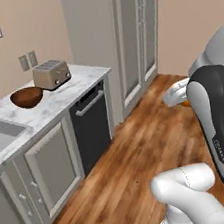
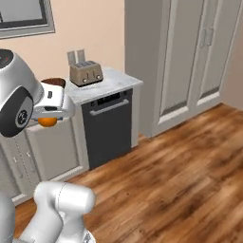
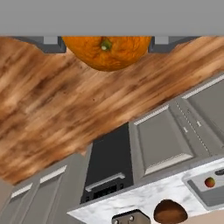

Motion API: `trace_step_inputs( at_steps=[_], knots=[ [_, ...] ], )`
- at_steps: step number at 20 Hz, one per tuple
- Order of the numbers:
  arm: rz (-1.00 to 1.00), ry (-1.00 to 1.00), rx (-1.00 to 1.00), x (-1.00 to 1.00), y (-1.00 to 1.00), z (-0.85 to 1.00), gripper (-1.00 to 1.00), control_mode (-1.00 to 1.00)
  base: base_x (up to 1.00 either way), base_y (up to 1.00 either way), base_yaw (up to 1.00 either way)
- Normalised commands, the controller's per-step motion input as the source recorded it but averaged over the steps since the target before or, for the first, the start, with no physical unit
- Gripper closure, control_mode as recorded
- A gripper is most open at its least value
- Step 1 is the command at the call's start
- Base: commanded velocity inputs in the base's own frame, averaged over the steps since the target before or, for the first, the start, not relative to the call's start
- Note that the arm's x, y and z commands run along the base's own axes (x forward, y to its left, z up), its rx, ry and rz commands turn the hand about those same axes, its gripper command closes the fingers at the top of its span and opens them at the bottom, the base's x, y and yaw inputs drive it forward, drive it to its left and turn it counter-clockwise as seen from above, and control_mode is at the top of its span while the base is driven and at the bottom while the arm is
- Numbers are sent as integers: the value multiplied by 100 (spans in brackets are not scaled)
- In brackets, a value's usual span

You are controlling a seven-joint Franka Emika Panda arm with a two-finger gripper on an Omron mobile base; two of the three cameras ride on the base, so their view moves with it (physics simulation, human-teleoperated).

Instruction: Pick the tangerines from the cabinet and place them in one bowl. Pick the mango from the sink and place it in the other bowl.

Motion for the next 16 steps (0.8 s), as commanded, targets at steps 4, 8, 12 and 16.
trace_step_inputs(
  at_steps=[4, 8, 12, 16],
  knots=[
    [0, 0, 0, 0, 0, 0, 100, 100, 0, 16, 50],
    [0, 0, 0, 0, 0, 0, 100, 100, 0, 18, 50],
    [0, 0, 0, 0, 0, 0, 100, 100, 0, 18, 50],
    [0, 0, 0, 0, 0, 0, 100, 100, 0, 20, 49]
  ],
)
